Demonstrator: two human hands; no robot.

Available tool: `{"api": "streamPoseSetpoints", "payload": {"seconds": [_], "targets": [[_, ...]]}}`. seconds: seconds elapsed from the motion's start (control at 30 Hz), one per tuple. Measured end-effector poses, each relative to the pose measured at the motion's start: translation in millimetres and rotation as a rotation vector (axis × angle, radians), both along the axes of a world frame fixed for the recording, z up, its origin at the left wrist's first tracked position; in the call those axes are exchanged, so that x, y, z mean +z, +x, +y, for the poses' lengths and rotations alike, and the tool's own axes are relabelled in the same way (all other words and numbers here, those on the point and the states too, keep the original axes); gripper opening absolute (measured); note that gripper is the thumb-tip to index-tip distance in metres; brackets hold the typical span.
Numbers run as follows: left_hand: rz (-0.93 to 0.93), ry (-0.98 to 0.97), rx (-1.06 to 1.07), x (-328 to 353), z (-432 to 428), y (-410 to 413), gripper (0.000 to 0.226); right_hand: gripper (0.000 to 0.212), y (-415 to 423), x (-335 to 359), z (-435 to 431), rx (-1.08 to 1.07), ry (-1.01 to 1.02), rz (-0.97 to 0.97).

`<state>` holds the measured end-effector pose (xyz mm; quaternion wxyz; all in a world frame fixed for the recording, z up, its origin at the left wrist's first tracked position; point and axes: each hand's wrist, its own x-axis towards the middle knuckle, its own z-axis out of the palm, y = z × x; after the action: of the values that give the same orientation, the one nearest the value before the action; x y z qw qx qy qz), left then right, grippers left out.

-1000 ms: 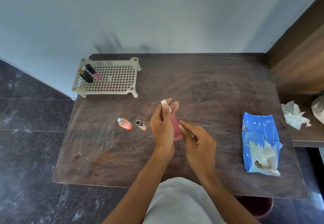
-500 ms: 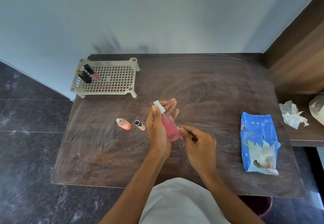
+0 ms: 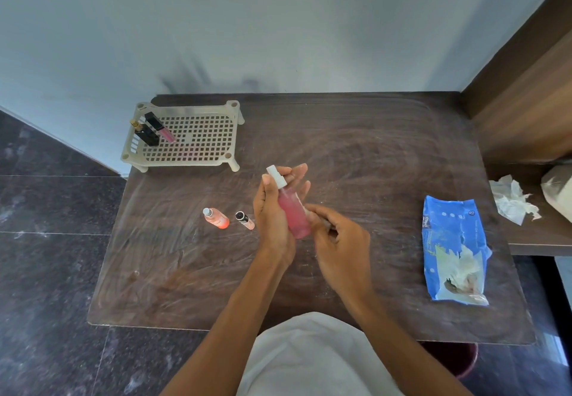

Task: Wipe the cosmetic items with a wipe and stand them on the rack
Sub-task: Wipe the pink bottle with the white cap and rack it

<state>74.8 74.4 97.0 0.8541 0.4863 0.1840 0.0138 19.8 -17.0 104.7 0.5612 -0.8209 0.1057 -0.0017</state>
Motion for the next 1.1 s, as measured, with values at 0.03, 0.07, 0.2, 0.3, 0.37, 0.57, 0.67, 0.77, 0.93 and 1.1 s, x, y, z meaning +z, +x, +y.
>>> {"api": "streamPoseSetpoints", "payload": {"seconds": [0.03, 0.07, 0.2, 0.3, 0.37, 0.57, 0.67, 0.77, 0.93, 1.1], "targets": [[0.006, -0.006, -0.001, -1.3, 0.3, 0.2, 0.04, 0.023, -5.4, -1.5, -1.6, 0.004, 0.014, 0.013], [0.01, -0.011, -0.007, -2.4, 0.2, -1.0, 0.041, 0.024, -9.6, -2.1, -2.9, 0.001, 0.023, 0.015], [0.05, 0.005, 0.004, -2.2, -7.7, -7.8, 0.045, 0.024, -13.2, -0.3, -2.9, -0.04, 0.016, -0.029], [0.145, 0.149, -0.033, -1.8, -11.8, -9.2, 0.025, 0.025, -10.6, -1.9, -1.8, -0.068, 0.0, -0.057], [0.161, 0.225, -0.075, -3.3, -10.8, -9.6, 0.026, 0.026, -9.2, -3.0, -1.7, -0.069, -0.024, -0.068], [0.132, 0.19, 0.014, -0.7, -12.4, -14.5, 0.036, 0.025, 0.1, 2.3, 0.5, -0.071, -0.023, -0.139], [0.161, 0.131, -0.002, -1.3, -10.0, -16.5, 0.038, 0.024, 12.0, 6.0, -0.1, -0.08, -0.055, -0.188], [0.138, 0.08, -0.085, 1.3, -10.7, -17.0, 0.029, 0.026, 19.4, 7.3, -1.5, -0.052, -0.13, -0.223], [0.093, 0.034, -0.08, 2.7, -14.0, -16.1, 0.025, 0.028, 16.9, 1.2, -6.4, -0.062, -0.317, -0.286], [0.092, 0.021, -0.008, -2.0, -15.1, -17.2, 0.026, 0.027, -4.0, -16.2, -18.3, -0.088, -0.34, -0.222]]}}
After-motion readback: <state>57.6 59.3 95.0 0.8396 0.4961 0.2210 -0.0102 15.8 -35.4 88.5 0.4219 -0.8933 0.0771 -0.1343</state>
